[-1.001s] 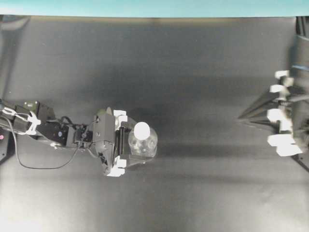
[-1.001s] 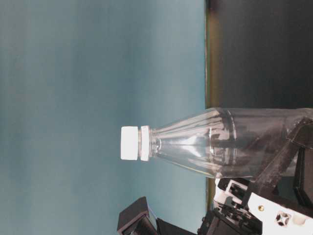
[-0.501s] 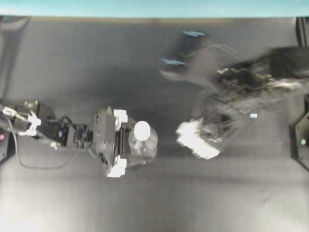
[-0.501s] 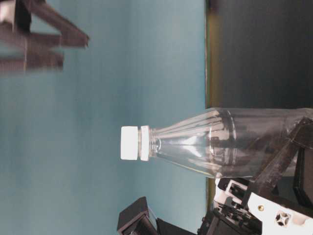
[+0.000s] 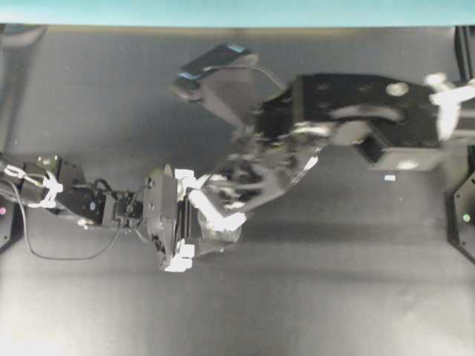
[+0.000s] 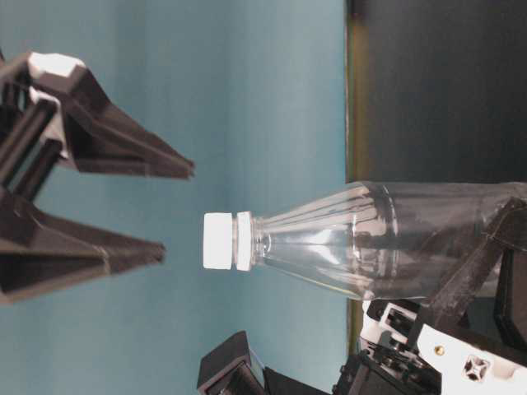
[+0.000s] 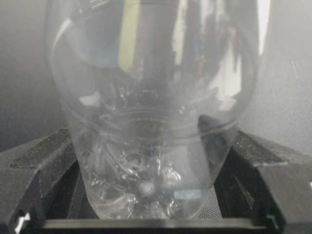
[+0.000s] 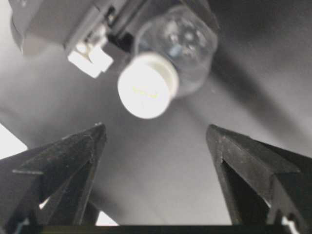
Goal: Open the bottle cap by holding the bottle with the left arm and twisting the cap with the right arm.
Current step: 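Bring the right gripper over the white cap and close on it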
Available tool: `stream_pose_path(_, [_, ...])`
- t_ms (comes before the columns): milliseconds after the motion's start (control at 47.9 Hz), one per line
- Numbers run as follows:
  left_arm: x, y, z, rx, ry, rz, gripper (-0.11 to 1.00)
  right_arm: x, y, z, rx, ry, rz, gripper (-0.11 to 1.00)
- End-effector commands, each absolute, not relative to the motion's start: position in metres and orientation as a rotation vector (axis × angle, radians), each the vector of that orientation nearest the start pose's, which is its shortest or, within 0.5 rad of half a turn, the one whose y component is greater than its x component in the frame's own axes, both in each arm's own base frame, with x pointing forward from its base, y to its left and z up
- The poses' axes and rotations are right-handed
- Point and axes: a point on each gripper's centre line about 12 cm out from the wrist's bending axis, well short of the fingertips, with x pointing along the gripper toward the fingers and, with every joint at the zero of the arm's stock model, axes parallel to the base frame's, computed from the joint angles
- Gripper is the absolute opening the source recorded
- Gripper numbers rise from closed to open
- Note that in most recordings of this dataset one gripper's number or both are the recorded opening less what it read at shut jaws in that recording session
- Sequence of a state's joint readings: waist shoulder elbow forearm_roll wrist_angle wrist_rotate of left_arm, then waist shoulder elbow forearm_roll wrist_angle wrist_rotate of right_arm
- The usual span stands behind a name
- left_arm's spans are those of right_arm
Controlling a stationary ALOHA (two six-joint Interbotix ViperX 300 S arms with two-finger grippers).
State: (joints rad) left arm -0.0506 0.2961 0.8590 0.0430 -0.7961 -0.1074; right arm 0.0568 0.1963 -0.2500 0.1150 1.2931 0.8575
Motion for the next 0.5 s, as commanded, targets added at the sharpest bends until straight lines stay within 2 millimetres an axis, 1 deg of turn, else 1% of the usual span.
stream_pose_path(0, [0.377,-0.024,0.084,-0.072,0.352,-0.072,0.81,0.46,0.041,0.316,0.812,1.2,-0.411,0.79])
stream_pose_path(188, [0.377,-0.024,0.084,-0.071,0.352,-0.073,0.81,0.467,0.041,0.302,0.804,1.225,-0.423,0.79])
stream_pose_path(355, [0.376,-0.024,0.084,-0.072,0.352,-0.072,0.81,0.469,0.04,0.297,0.802,1.23,-0.427,0.78])
stream_pose_path(417, [0.376,-0.025,0.083,-0.072,0.354,-0.074,0.81,0.47,0.04,0.295,0.797,1.232,-0.432,0.76])
stream_pose_path(480, [0.377,-0.025,0.084,-0.071,0.352,-0.074,0.81,0.47,0.039,0.294,0.794,1.233,-0.435,0.71])
